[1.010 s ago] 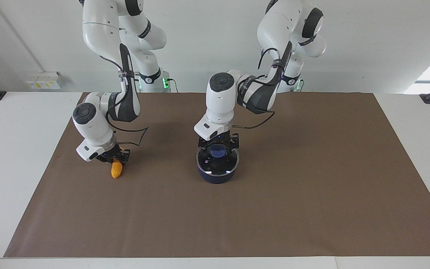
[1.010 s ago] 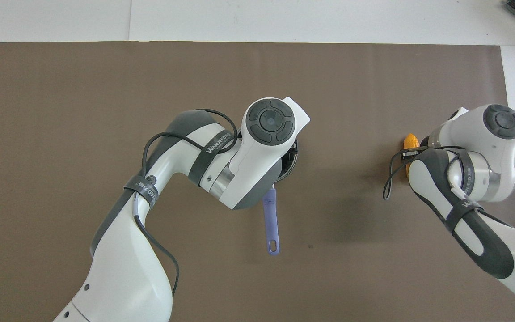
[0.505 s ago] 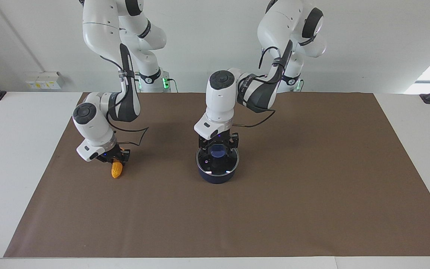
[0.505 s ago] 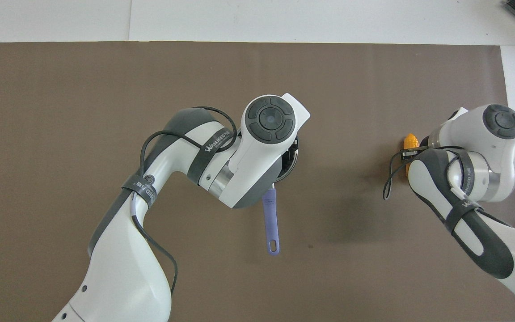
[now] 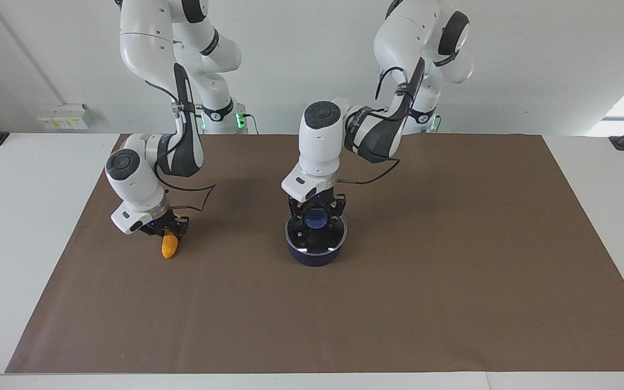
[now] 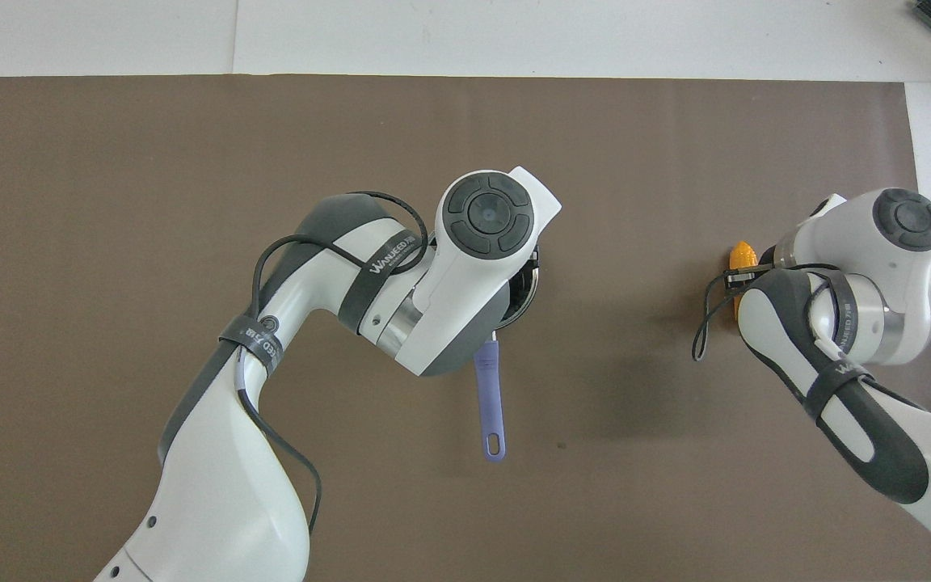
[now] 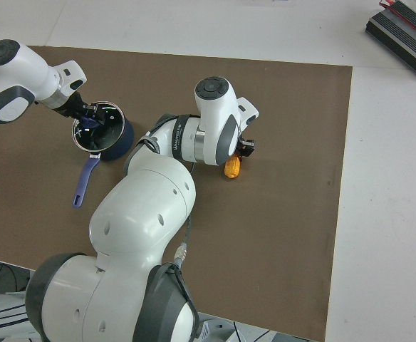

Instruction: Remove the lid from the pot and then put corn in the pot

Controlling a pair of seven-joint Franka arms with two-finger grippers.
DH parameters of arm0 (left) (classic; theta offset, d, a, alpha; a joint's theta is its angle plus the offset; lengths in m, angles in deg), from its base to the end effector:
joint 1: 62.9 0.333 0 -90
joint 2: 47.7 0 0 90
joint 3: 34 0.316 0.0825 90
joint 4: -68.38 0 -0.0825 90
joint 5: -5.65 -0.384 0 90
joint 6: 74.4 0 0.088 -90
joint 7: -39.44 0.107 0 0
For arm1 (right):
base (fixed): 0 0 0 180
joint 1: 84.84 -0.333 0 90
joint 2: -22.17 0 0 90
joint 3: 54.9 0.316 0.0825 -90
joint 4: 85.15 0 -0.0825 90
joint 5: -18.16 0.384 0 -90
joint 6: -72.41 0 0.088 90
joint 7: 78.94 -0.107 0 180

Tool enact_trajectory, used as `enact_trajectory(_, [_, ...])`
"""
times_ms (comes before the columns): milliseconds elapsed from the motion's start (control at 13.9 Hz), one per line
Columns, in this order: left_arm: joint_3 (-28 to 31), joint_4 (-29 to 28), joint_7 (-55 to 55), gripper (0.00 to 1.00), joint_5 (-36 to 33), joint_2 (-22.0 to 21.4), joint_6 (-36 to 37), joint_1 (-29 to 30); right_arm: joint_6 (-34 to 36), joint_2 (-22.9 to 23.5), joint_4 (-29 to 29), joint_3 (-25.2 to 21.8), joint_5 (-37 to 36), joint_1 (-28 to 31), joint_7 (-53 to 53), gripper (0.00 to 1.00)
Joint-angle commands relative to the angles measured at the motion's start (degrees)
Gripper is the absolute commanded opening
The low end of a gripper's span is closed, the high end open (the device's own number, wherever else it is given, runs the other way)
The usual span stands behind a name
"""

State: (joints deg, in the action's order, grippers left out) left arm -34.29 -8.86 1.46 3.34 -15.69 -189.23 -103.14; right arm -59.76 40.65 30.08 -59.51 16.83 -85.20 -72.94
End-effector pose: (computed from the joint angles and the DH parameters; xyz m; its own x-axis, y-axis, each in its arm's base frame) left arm 0.5533 -0.4688 0.4106 0.9935 -0.0569 0.0982 -0.0603 -0.9977 0.0318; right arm 0.5966 -0.0434 0.2921 0.9983 0.0495 -0.0307 0.0507 -0.9979 0.0393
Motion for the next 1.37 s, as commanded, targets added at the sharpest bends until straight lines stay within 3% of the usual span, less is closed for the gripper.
enact_trajectory(0, [0.7, 1.7, -0.4, 0.00, -3.7, 1.0, 0.1, -0.8, 0.3, -0.1, -3.3, 0.9, 0.5, 0.2, -2.3, 0.00])
enact_trajectory(288, [0.6, 1.8, -0.3, 0.00, -3.7, -0.4, 2.9, -0.9, 7.7, -3.6, -7.5, 1.0, 0.5, -2.5, -7.7, 0.00])
enact_trajectory(721, [0.8, 1.7, 0.2, 0.00, -2.7, -6.1, 6.3, 0.3, 18.0, -7.7, -12.1, 1.8, 0.5, -4.4, -9.8, 0.00])
enact_trajectory(1298, [1.0, -1.4, 14.1, 0.00, 1.7, -13.4, 10.4, 10.3, 18.0, -5.9, -17.7, 2.2, 2.7, -12.3, -24.6, 0.00])
